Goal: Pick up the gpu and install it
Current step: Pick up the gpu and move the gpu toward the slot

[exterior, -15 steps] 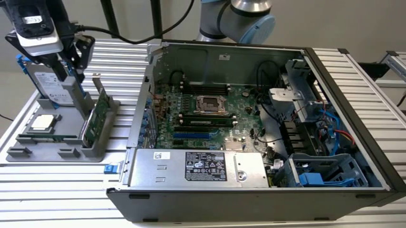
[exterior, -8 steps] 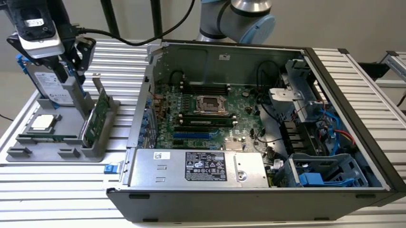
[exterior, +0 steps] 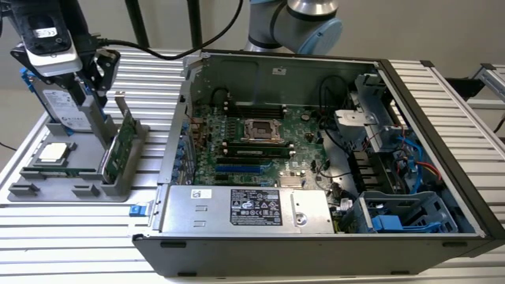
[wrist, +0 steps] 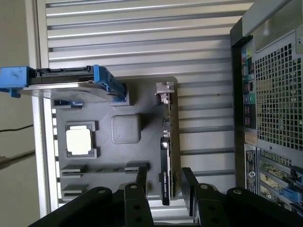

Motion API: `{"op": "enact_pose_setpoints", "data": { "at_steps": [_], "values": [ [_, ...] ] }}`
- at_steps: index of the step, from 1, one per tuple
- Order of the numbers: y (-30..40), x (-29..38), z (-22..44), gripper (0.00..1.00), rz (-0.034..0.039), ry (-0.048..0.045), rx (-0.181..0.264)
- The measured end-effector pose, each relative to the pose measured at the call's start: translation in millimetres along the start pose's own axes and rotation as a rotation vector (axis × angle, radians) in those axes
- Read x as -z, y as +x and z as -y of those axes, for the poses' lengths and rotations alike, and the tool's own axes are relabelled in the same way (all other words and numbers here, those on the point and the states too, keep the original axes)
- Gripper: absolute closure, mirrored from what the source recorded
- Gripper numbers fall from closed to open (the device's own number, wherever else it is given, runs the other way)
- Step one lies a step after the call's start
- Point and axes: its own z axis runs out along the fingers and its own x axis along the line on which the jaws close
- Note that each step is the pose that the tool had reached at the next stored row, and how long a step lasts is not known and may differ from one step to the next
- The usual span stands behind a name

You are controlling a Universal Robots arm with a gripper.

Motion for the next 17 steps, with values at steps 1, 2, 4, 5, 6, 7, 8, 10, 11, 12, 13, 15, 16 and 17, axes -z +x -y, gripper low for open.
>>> {"op": "enact_pose_setpoints", "data": {
  "at_steps": [1, 2, 4, 5, 6, 7, 8, 10, 11, 12, 13, 15, 16, 17],
  "values": [
    [-0.1, -0.6, 0.2, 0.0, -0.0004, 0.0, 0.0],
    [-0.3, -1.1, 0.3, 0.0, -0.001, 0.0001, 0.0],
    [-0.5, -2.3, 0.6, 0.0, -0.0022, 0.0002, 0.0],
    [-0.6, -2.8, 0.8, 0.0, -0.003, 0.0003, 0.0],
    [-0.7, -3.5, 0.9, 0.0, -0.0036, 0.0003, 0.0],
    [-0.8, -4.1, 1.1, 0.0, -0.0042, 0.0003, 0.0],
    [-0.9, -4.7, 1.2, 0.0, -0.0051, 0.0004, 0.0],
    [-1.0, -6.0, 1.5, 0.0, -0.0066, 0.0005, 0.0],
    [-1.0, -6.6, 1.7, 0.0, -0.0075, 0.0006, 0.0],
    [-1.0, -7.4, 1.8, 0.0, -0.0083, 0.0006, 0.0],
    [-1.1, -8.1, 1.9, 0.0, -0.009, 0.0007, 0.0],
    [-1.1, -9.5, 2.0, 0.0, -0.0104, 0.0008, 0.0],
    [-1.1, -10.2, 2.0, 0.0, -0.011, 0.0008, 0.0],
    [-1.1, -10.8, 2.1, 0.0, -0.0115, 0.0009, -0.001]
  ]
}}
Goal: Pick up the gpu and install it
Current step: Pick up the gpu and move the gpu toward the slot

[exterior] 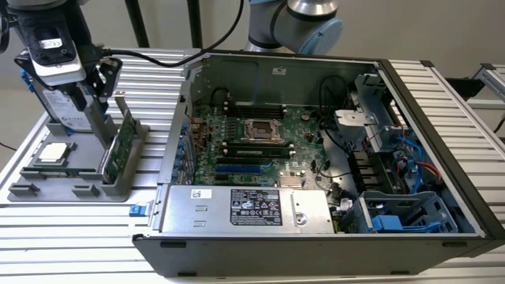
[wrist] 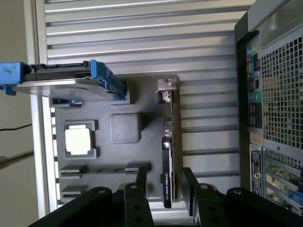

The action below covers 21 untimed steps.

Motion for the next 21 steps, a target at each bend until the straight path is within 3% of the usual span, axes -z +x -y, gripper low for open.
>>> {"op": "enact_pose_setpoints", "data": {
  "at_steps": [15, 21],
  "values": [
    [-0.3, -6.4, 1.1, 0.0, -0.0004, 0.0, 0.0],
    [-0.6, -9.3, 1.5, 0.0, 0.0195, -0.0015, 0.005]
  ]
}}
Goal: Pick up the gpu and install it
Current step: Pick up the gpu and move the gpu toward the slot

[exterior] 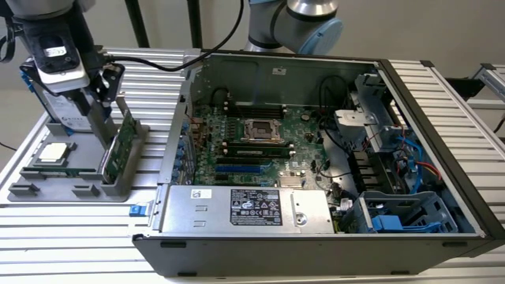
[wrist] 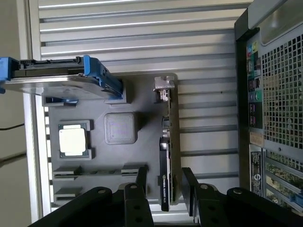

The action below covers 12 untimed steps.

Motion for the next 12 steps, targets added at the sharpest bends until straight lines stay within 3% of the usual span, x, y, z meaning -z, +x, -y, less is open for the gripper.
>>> {"op": "enact_pose_setpoints", "data": {
  "at_steps": [3, 12],
  "values": [
    [0.1, -2.0, 0.2, 0.0, 0.0072, -0.0004, 0.001],
    [0.0, -2.9, 0.5, 0.0, 0.0074, -0.0003, 0.001]
  ]
}}
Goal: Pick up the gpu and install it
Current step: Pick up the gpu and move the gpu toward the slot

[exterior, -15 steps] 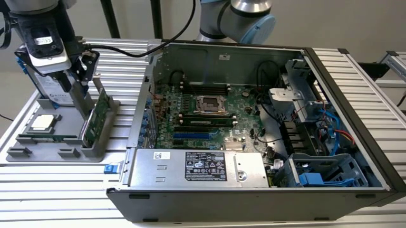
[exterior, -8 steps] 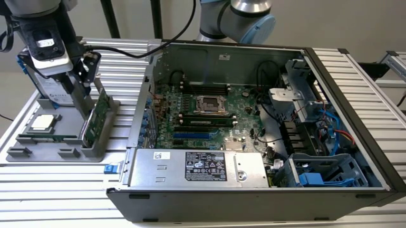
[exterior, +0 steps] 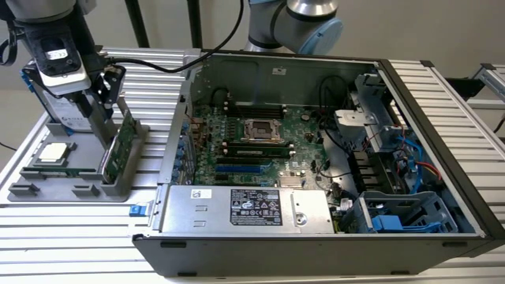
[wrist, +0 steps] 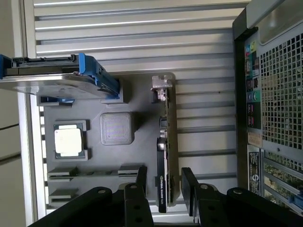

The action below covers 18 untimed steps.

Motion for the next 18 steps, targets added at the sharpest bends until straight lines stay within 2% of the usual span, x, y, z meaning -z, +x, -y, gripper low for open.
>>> {"op": "enact_pose_setpoints", "data": {
  "at_steps": [7, 8, 11, 18],
  "values": [
    [0.0, -3.5, 0.2, 0.0, 0.0, 0.0, 0.0],
    [-0.1, -7.7, 0.8, 0.0, -0.0001, 0.0001, 0.0],
    [-0.2, -10.3, 1.2, 0.0, -0.0002, 0.0002, 0.0],
    [-0.6, -13.8, 5.9, 0.0, 0.0, 0.0, 0.0]
  ]
}}
